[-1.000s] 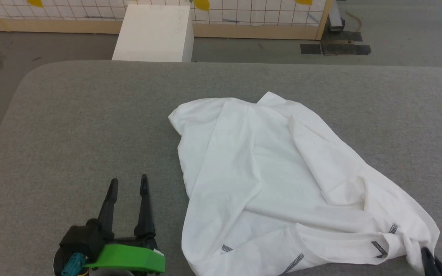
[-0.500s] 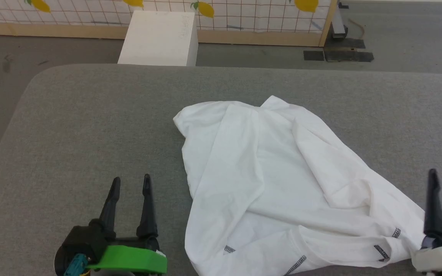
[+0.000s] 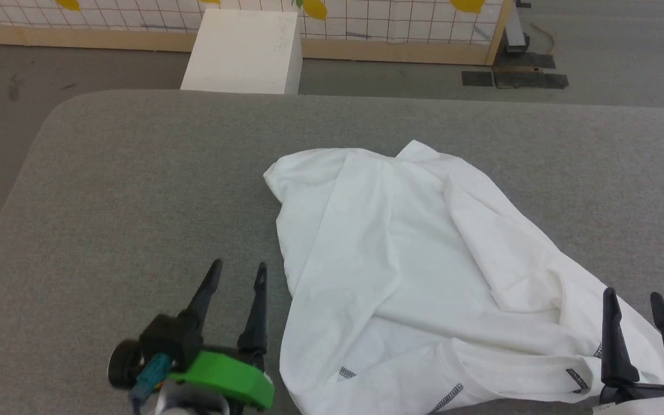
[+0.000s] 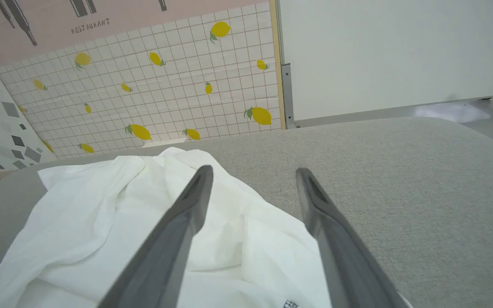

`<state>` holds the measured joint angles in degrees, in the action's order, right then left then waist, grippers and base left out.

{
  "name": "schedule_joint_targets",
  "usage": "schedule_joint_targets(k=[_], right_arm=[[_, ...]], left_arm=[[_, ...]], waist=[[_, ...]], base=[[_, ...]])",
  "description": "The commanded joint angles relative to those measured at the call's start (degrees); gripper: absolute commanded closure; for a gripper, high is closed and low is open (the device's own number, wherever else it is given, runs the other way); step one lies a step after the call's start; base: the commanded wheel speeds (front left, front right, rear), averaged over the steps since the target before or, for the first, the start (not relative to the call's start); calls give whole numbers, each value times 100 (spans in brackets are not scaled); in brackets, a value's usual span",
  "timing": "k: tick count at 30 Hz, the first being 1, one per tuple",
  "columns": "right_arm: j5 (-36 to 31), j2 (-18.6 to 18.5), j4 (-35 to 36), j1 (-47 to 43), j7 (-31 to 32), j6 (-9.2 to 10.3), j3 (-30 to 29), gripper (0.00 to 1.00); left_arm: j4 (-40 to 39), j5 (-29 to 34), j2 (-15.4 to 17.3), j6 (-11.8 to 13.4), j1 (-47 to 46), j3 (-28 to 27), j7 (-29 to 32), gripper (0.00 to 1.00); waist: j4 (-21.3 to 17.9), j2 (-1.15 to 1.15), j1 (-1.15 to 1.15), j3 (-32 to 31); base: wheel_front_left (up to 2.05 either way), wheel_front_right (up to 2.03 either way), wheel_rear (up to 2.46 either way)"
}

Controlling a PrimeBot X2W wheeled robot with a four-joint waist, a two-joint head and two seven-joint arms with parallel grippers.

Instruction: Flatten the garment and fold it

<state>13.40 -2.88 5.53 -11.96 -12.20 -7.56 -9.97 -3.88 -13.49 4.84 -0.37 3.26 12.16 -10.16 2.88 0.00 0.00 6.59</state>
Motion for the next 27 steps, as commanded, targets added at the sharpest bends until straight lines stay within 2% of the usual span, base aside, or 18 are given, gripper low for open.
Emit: schedule_joint_targets(k=[1,6,13,16,21,27], right_arm=[[-24,0,-20,73,-55,8,-20,0],[-24,0,-45,142,-10,8,-4,0],[-6,0,-92,234,36,8,119,0],[-3,0,-109,254,55,8,116,0],[-7,0,-126,311,60,8,120,0],[13,1,-134,378,61,8,128,0]], left_arm=[[53,103,70,-79,-354,81,186,0],[497,279,146,-321,-1369,466,1155,0],[1616,121,43,-546,-2358,973,2503,0],[2013,72,2,-562,-2556,1094,2827,0],[2604,130,-30,-424,-2760,1183,3170,0],[3033,173,-32,-357,-2922,1243,3282,0]], waist=[[15,0,0,52],[21,0,0,171],[-60,0,0,321],[-97,0,0,380],[-165,0,0,478],[-230,0,0,574]], base=[[0,0,0],[0,0,0],[0,0,0],[0,0,0],[0,0,0],[0,0,0]])
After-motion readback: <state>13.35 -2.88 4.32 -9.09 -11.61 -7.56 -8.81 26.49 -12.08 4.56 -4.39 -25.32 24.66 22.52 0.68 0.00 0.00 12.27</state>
